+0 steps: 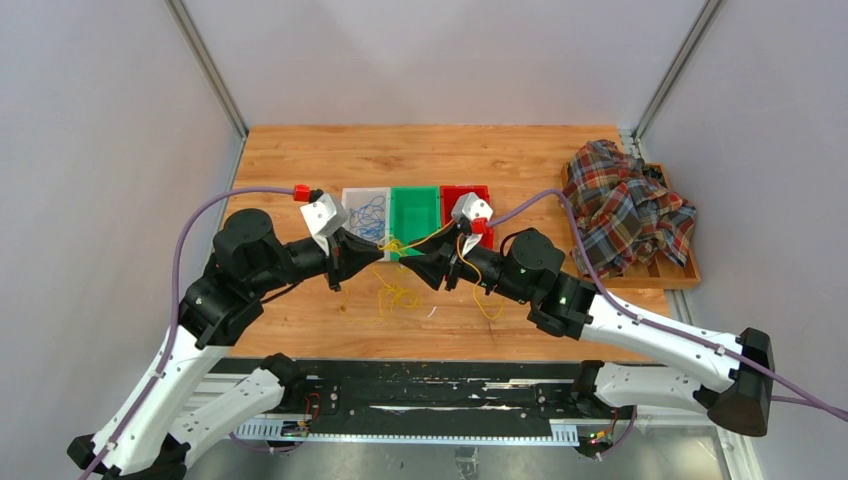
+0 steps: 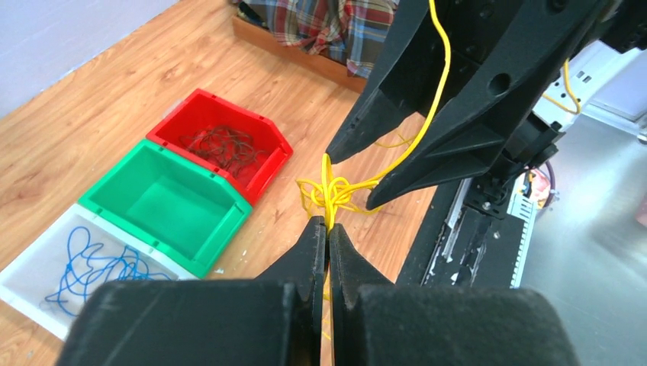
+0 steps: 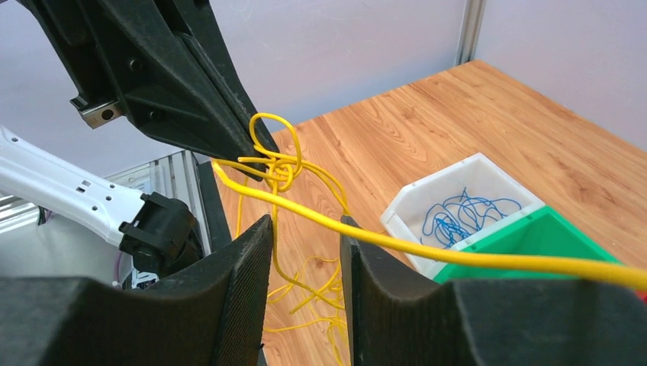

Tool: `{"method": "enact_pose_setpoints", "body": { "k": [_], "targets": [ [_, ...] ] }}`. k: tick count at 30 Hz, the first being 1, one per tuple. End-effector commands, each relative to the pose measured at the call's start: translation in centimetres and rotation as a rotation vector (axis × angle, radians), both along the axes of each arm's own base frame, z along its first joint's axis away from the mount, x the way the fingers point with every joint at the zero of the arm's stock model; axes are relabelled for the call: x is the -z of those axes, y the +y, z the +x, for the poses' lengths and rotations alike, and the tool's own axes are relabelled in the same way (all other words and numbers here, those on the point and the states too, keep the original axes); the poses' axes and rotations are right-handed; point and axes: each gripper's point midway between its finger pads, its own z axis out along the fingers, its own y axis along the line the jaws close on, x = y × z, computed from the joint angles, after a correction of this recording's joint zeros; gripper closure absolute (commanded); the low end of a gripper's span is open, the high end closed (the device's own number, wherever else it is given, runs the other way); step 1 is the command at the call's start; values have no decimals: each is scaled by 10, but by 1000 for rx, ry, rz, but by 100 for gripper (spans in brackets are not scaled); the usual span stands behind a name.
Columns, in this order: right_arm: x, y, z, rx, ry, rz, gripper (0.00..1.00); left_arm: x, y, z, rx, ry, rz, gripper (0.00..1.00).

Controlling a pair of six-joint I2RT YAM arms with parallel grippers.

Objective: Untangle the cables

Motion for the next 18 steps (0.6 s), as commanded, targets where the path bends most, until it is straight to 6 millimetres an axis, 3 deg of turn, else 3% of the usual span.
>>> {"method": "enact_pose_setpoints", "body": {
  "k": [1, 5, 6, 8, 9, 18],
  "targets": [
    [-6, 7, -3, -25, 0, 33, 65, -19, -4, -6, 46, -34, -41, 99],
    [-14, 13, -1, -27, 9, 70, 72, -18, -7, -10, 76, -28, -42, 99],
    [-16, 15, -2, -33, 9, 78, 77, -17, -7, -10, 76, -27, -41, 99],
    [-14, 17, -1, -37, 13, 74, 97, -18, -7, -10, 77, -35, -40, 99],
    [-11, 17, 0, -31, 16, 64, 99, -19, -6, -10, 78, -40, -40, 99],
    [9, -15, 13, 98, -10, -28, 100, -41, 0, -10, 73, -154, -18, 99]
  ]
}}
